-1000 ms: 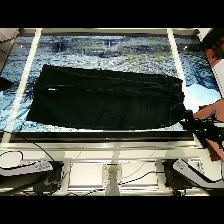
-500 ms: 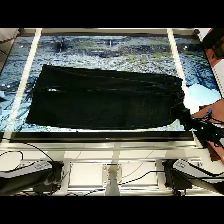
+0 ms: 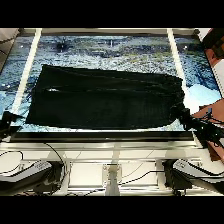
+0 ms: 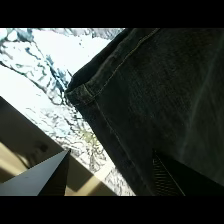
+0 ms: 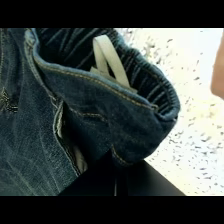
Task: Fold the clothes and pants, and hang the long-sleeved shirts on hangers.
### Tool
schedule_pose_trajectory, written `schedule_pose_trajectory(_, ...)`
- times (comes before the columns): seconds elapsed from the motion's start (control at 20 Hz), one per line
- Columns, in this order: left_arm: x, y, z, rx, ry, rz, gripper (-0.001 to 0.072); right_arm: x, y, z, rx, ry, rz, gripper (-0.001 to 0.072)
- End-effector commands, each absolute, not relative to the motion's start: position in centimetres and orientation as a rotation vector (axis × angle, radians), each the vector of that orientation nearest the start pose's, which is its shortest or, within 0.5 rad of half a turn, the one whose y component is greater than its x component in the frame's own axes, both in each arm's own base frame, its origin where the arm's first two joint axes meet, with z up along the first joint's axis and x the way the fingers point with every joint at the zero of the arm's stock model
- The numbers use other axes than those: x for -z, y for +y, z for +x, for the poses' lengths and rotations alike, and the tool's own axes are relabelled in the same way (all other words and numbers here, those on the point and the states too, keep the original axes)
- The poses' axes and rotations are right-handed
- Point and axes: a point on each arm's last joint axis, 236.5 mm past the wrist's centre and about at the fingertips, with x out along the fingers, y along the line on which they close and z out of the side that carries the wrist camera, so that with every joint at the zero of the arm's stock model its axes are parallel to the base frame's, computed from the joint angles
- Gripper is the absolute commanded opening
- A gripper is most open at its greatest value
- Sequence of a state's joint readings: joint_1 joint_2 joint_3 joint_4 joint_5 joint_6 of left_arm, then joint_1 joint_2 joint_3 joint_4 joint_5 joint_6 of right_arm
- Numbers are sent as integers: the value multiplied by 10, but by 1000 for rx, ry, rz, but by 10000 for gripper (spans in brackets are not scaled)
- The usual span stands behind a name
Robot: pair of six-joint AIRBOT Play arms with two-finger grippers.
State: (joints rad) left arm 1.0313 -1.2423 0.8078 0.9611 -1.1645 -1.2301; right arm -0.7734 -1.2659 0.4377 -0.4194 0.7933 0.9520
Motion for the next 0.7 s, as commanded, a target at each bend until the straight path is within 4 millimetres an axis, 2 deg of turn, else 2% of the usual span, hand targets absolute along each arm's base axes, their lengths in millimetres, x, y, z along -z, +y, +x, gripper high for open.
schedule_pose_trajectory(0.0,88,174,250,-394,1035,-1081,591,110,-85,311,231,886,1205,37)
schedule_pose_trajectory(0.15,100,174,248,-408,1023,-1042,581,105,-86,316,236,856,1237,37)
schedule_pose_trajectory(0.3,105,186,259,-445,980,-957,581,105,-86,317,235,853,1239,37)
schedule_pose_trajectory(0.4,111,185,270,-449,972,-944,579,105,-86,316,234,855,1235,36)
schedule_pose_trajectory(0.5,121,168,280,-410,999,-973,447,105,-85,316,226,859,1236,36)
schedule_pose_trajectory(0.6,125,156,290,-372,1016,-964,103,97,-76,318,162,874,1221,36)
schedule_pose_trajectory(0.65,121,152,297,-338,1003,-937,34,90,-72,320,125,877,1205,35)
